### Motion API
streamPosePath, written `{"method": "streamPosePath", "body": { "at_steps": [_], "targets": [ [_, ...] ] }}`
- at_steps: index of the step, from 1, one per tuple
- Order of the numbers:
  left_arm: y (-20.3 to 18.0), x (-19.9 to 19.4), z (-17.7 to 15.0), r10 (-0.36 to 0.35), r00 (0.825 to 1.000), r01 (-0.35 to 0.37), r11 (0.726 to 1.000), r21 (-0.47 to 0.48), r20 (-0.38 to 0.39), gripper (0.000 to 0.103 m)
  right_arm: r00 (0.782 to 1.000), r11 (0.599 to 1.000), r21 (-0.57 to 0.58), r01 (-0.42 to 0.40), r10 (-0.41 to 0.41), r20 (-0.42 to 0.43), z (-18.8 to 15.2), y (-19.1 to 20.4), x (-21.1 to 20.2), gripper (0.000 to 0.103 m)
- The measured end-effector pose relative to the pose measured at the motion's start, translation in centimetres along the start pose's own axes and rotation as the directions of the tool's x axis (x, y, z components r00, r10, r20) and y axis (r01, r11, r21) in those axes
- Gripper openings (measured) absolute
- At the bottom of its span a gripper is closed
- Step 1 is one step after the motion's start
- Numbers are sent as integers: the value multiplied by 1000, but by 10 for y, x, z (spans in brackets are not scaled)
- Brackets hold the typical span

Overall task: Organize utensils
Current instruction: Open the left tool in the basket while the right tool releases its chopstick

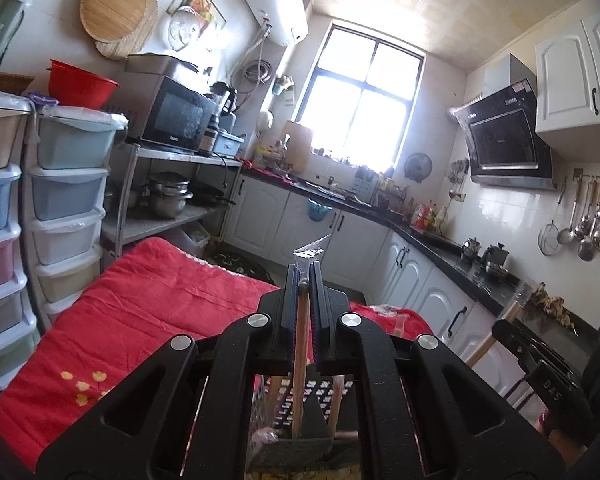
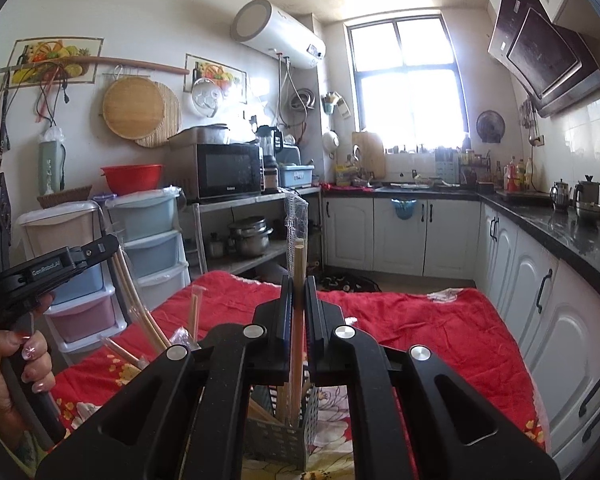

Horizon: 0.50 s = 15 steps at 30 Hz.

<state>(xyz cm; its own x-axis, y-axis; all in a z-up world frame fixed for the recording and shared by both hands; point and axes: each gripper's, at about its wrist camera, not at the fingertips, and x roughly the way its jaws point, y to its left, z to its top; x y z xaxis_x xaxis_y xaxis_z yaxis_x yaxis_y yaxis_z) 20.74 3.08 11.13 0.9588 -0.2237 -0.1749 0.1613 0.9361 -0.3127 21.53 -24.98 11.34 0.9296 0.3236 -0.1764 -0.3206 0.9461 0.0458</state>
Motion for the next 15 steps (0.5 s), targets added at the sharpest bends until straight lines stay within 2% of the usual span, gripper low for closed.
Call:
{"method": "streamPosePath", "body": {
  "at_steps": [9, 10, 11, 13, 15],
  "targets": [
    [-1, 4, -8, -12, 999, 13, 1000, 24, -50, 4, 999, 1000, 9, 3, -3, -47, -12, 1, 7, 7],
    [-1, 3, -9, -11, 999, 12, 1000, 27, -54, 9, 999, 1000, 10, 1, -1, -54, -14, 1, 7, 9],
    [0, 2, -10, -12, 998, 14, 1000, 28, -54, 12, 998, 1000, 11, 1, 0, -62, -15, 1, 6, 17],
    [1, 0, -10, -16, 998, 17, 999, 28, -58, 26, 998, 1000, 13, 0, 1, -65, -17, 1, 4, 27],
    [2, -2, -9, -16, 998, 17, 999, 27, -57, 28, 998, 1000, 9, -3, 4, -63, -17, 2, 1, 27]
  ]
}}
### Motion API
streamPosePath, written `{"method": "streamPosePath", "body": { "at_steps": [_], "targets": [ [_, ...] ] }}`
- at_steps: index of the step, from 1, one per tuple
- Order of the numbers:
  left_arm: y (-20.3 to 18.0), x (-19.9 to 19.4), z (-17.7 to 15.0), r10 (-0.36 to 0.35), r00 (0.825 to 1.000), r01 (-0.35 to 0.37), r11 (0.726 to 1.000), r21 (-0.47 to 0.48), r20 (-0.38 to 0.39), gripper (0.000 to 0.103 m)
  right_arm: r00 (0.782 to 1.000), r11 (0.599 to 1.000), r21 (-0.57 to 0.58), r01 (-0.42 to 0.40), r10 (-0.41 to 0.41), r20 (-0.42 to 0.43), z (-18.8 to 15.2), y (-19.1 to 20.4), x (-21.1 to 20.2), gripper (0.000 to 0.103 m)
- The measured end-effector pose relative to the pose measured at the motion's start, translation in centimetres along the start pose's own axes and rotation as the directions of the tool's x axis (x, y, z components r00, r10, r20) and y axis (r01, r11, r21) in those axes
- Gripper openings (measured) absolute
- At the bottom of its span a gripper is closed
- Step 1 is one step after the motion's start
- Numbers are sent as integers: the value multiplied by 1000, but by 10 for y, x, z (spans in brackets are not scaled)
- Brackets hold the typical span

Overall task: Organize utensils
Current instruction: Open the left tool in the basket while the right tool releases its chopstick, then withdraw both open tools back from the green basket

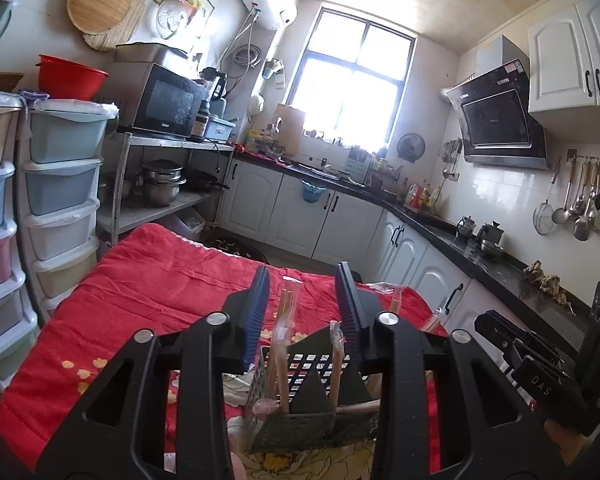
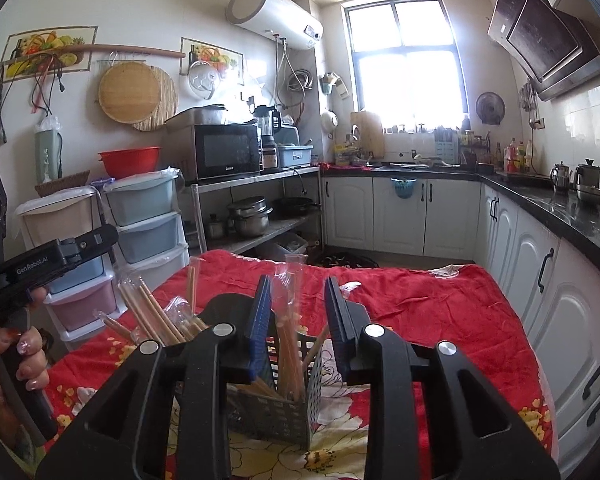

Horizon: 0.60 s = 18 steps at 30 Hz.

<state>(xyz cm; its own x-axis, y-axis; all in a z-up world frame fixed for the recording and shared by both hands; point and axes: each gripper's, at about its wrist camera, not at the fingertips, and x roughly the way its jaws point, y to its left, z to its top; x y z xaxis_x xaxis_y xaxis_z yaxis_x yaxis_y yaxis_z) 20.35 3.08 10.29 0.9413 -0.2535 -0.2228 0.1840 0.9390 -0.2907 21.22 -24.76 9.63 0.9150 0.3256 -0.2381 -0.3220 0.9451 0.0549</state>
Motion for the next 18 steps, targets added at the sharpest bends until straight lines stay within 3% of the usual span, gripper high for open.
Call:
{"method": "streamPosePath", "body": {
  "at_steps": [11, 13, 18],
  "targets": [
    [8, -31, 9, -1, 1000, 1, 999, -34, 21, 67, 1000, 1000, -14, -4, 4, 19, -3, 4, -26, 50],
    [8, -37, 9, -4, 1000, 4, 1000, -30, 21, 79, 1000, 1000, -18, -5, 5, 28, -2, 6, -32, 55],
    [4, -51, 6, -10, 1000, 11, 1000, -20, 17, 92, 999, 1000, -13, -10, 10, 50, -2, 8, -49, 64]
  ]
}}
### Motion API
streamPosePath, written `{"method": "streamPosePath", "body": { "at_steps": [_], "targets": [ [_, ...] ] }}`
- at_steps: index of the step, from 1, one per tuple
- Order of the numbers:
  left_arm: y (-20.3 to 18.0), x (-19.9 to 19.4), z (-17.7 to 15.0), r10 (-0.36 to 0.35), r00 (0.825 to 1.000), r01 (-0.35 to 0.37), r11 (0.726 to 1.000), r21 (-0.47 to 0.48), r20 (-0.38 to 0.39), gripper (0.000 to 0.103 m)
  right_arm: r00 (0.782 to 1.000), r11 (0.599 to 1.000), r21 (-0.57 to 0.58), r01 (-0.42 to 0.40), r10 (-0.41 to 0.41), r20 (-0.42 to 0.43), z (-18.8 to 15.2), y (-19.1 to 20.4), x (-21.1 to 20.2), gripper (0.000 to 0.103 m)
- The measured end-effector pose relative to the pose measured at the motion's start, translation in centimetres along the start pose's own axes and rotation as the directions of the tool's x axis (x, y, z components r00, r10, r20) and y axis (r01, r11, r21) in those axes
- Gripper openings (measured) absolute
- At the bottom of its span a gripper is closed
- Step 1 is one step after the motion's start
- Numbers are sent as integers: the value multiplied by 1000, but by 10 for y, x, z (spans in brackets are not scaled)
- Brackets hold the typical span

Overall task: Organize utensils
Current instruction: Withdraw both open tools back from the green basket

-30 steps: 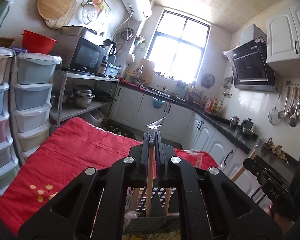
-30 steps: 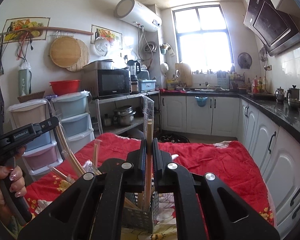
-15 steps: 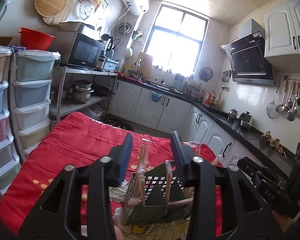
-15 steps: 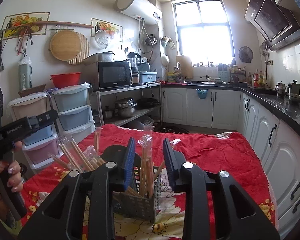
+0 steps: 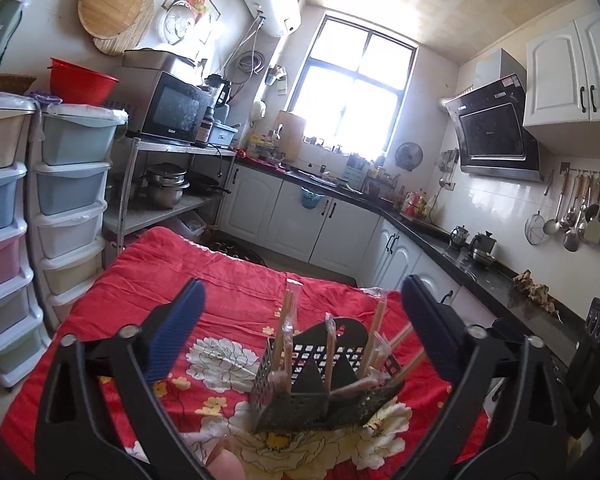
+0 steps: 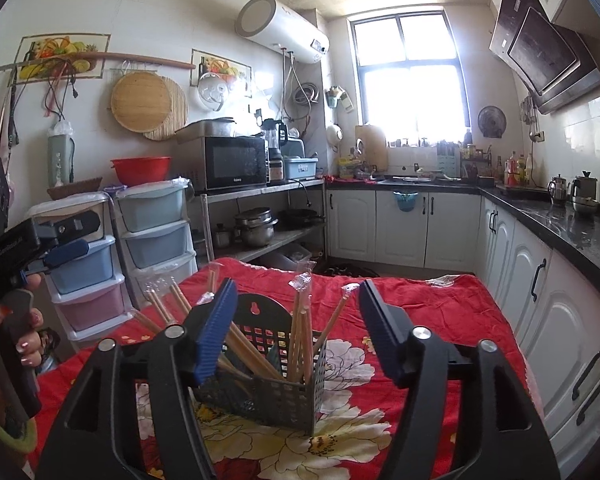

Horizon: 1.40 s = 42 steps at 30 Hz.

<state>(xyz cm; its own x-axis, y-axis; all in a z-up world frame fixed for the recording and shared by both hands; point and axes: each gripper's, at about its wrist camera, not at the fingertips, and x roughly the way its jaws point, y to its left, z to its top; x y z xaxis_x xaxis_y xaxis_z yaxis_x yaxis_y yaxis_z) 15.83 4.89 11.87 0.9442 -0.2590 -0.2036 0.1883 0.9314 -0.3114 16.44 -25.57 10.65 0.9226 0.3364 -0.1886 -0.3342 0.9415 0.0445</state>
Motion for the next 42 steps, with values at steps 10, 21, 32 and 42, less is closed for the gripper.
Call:
{"method": "streamPosePath", "body": {
  "at_steps": [10, 21, 32, 42],
  "targets": [
    [-5, -16, -19, -4, 999, 5, 1000, 22, -32, 92, 1000, 1000, -10, 6, -6, 16, -10, 2, -30, 78],
    [3, -20, -53, 7, 994, -6, 1000, 10, -109, 92, 999, 1000, 3, 23, -22, -44, -39, 10, -43, 88],
    [7, -12, -98, 11, 968, -6, 1000, 19, -249, 92, 985, 999, 24, 36, -31, -172, -82, 16, -36, 94],
    [4, -8, -135, 62, 950, -50, 998, 47, -306, 92, 965, 998, 16, 55, -49, -259, -117, 24, -32, 95]
  ]
}}
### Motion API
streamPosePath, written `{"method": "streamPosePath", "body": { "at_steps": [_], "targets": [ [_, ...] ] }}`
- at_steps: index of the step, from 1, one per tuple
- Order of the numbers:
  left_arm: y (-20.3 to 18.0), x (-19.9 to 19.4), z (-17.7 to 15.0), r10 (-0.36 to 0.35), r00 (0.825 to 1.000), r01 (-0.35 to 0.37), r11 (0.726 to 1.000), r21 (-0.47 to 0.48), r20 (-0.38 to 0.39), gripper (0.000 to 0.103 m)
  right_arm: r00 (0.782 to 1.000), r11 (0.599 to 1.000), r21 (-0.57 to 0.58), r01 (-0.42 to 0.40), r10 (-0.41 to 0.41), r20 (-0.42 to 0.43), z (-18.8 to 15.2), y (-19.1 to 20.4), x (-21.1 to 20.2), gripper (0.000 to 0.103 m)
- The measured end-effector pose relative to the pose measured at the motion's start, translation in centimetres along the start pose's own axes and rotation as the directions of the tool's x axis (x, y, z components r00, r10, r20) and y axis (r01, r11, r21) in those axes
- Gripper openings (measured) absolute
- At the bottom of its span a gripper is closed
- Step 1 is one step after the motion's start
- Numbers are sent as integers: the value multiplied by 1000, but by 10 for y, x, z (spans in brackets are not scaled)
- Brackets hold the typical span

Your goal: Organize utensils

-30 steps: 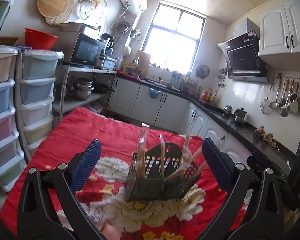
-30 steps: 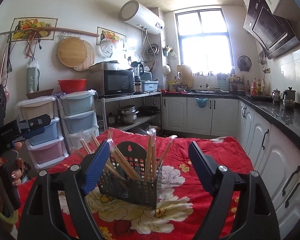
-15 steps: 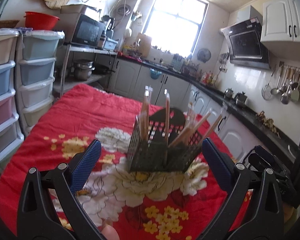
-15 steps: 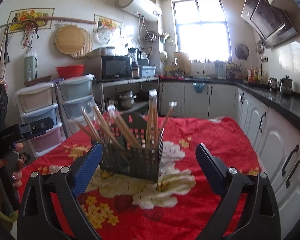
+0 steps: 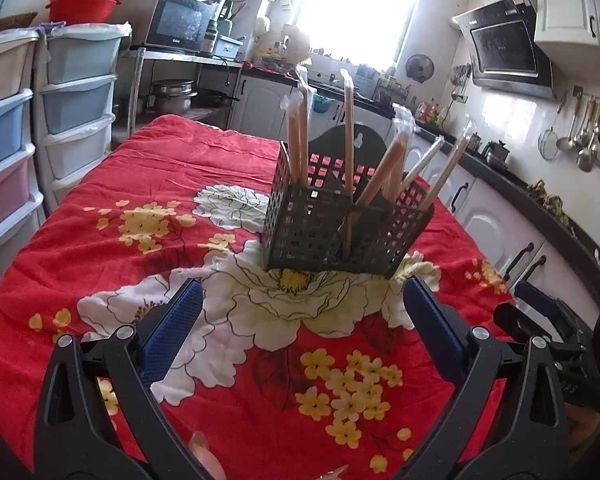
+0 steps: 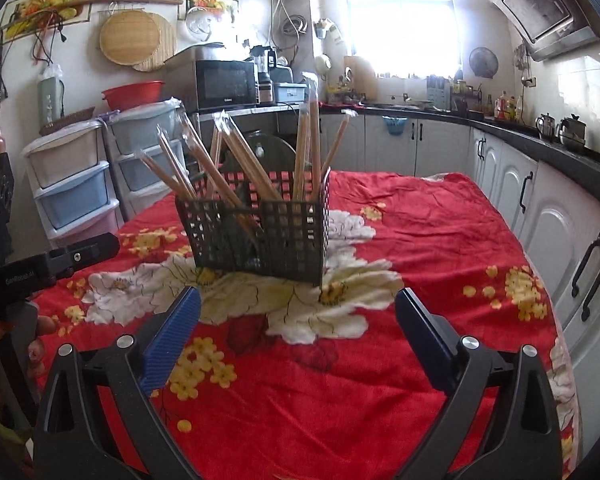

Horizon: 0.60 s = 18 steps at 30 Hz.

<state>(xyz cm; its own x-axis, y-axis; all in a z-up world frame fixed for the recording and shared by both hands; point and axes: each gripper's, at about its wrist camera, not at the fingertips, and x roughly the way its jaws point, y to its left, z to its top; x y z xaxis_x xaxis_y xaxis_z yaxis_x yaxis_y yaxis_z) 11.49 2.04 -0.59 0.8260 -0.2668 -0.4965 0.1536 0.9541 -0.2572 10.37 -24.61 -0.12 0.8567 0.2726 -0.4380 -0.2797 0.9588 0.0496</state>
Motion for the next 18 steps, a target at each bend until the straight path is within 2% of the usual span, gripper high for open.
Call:
{"method": "streamPosePath", "body": {
  "at_steps": [5, 9, 18],
  "targets": [
    [-3, 2, -11, 21, 1000, -21, 1000, 12, 6, 92, 1000, 1000, -11, 11, -11, 21, -13, 3, 1, 95],
    [-6, -1, -19, 37, 998, -39, 999, 31, 41, 92, 999, 1000, -19, 8, -7, 52, -19, 7, -2, 95],
    [-20, -13, -25, 43, 987, -57, 995, 86, 157, 92, 977, 998, -12, 65, -61, 203, -23, 6, -20, 96]
  ]
}}
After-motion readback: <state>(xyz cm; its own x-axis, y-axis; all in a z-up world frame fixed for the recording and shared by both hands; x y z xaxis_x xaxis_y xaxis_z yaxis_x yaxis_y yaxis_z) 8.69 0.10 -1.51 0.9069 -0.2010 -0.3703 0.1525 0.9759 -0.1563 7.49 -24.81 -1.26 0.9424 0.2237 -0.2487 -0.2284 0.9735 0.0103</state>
